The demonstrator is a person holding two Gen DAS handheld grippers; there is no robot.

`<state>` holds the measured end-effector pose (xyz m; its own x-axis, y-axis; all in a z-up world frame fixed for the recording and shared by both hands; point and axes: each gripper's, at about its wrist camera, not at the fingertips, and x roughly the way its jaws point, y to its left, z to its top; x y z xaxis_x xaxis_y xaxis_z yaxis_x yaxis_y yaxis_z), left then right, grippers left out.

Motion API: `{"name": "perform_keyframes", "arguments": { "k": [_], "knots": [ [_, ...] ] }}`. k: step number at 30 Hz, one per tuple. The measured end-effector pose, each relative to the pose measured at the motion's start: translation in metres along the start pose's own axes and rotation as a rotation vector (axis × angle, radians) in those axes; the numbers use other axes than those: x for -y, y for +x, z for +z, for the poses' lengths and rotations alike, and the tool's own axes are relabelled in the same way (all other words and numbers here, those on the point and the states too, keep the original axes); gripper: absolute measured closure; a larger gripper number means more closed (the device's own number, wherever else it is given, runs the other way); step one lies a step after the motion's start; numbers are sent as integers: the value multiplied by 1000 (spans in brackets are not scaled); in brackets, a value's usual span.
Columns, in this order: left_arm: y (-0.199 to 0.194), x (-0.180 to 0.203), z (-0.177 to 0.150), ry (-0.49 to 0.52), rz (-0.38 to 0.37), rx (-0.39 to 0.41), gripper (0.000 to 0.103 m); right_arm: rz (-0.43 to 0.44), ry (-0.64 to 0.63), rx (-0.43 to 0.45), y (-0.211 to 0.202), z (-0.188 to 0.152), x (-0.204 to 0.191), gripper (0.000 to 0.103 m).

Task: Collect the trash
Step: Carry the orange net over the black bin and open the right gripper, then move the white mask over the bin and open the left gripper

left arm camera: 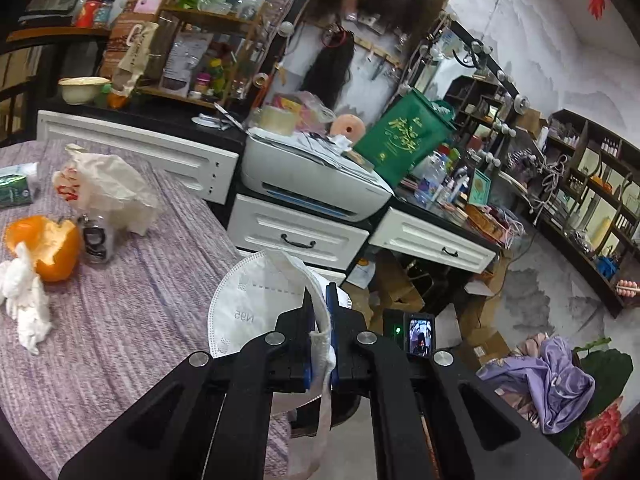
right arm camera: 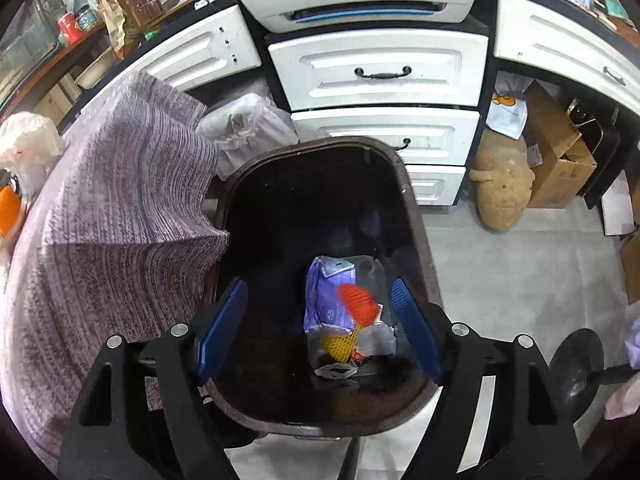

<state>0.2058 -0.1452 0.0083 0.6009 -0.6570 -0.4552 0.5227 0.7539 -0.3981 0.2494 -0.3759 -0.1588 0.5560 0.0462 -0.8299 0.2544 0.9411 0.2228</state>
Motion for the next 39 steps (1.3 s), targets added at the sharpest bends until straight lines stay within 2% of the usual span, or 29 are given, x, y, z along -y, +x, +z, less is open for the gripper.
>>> {"name": "perform_keyframes", "arguments": {
  "k": [13, 24, 30, 31, 33, 34, 35, 39],
  "knots": [
    [56, 31, -5, 72, -62, -109, 97, -54, 42, 98, -48, 5, 31, 24],
    [127, 41, -22, 122, -39, -261, 97, -122, 122, 132, -74, 3, 80, 24],
    [152, 50, -32, 153, -28, -337, 96, -137, 166, 129, -78, 0, 98, 24],
    [155, 51, -34, 158, -27, -342, 92, -135, 170, 129, -78, 0, 99, 24],
    [163, 55, -37, 167, -29, -350, 77, -133, 174, 133, -80, 0, 101, 24],
    [166, 56, -38, 170, -19, -347, 58, -132, 174, 135, -81, 1, 102, 24],
    [168, 58, -39, 173, -5, -337, 45, -131, 175, 136, -81, 1, 101, 24],
    [169, 61, -40, 173, 16, -311, 29, -129, 182, 141, -82, 2, 103, 24]
  ]
}}
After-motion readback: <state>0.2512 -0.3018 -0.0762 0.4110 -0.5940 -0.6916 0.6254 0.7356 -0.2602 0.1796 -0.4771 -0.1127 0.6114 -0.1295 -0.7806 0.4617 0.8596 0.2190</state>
